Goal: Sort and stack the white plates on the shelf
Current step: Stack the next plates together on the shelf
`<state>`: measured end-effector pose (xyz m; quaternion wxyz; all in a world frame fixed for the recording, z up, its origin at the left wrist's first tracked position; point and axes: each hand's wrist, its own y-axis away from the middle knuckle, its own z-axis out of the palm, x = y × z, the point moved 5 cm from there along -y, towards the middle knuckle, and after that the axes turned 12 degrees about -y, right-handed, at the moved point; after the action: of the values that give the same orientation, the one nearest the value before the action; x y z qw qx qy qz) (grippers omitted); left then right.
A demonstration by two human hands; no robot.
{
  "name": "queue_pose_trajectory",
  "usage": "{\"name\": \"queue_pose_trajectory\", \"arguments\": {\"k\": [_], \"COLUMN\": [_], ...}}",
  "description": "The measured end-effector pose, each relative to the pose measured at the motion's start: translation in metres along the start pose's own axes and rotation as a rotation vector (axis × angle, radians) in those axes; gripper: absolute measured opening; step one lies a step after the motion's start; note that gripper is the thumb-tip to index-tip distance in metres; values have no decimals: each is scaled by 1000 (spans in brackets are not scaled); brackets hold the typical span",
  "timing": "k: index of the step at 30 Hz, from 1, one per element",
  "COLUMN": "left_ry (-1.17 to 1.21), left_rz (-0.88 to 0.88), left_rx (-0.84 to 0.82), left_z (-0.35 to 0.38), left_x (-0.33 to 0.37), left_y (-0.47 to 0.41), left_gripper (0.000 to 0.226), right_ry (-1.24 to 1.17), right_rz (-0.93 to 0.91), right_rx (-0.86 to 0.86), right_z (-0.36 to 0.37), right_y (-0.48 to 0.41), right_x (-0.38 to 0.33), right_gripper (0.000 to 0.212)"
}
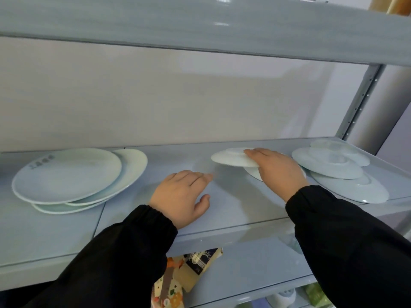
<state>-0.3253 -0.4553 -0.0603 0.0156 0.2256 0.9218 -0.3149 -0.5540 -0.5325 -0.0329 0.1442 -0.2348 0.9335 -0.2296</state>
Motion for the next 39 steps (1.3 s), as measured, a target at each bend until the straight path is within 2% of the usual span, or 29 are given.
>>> {"name": "queue_pose_trajectory", "arguments": {"k": [5, 9, 13, 17, 21, 24, 29, 33, 35, 37, 39], "left_ry": [-10, -67, -140, -180, -207, -214, -213, -200, -188, -181, -174], "left_rz": [-25, -61, -132, -215, -278, -307, -309, -287, -279, -269, -265], "left_rx": [55, 78, 109, 115, 81, 68, 69, 89, 109, 122, 127], "left_z": [-30, -59, -90, -116, -130, -135, -138, -134, -132, -130, -128], "left_x": [-27, -70, -123, -171, -207, -226, -244, -254, -256, -257, -258], "left_y": [21, 46, 78, 112, 142, 158, 176, 185, 187, 186, 185], "left_gripper": [45, 45, 44, 45, 47, 47, 47, 46, 45, 45, 45], "right_ry": [-277, -601, -1030, -1428, -1575, -1584, -1544, -1426, -1291, -979, -627], "right_rz": [61, 224, 372, 501, 586, 632, 661, 644, 611, 516, 398], "right_rx": [334, 445, 413, 278, 143, 84, 34, 36, 45, 19, -91], "right_z": [-38, -46, -17, 31, 71, 95, 114, 117, 116, 108, 106], "right_y": [-15, -35, -60, -78, -86, -88, -89, -91, -93, -96, -97], "right_x": [-41, -80, -130, -182, -224, -243, -263, -268, -267, -267, -271], "right_gripper": [47, 34, 17, 26, 30, 36, 30, 32, 31, 34, 62]}}
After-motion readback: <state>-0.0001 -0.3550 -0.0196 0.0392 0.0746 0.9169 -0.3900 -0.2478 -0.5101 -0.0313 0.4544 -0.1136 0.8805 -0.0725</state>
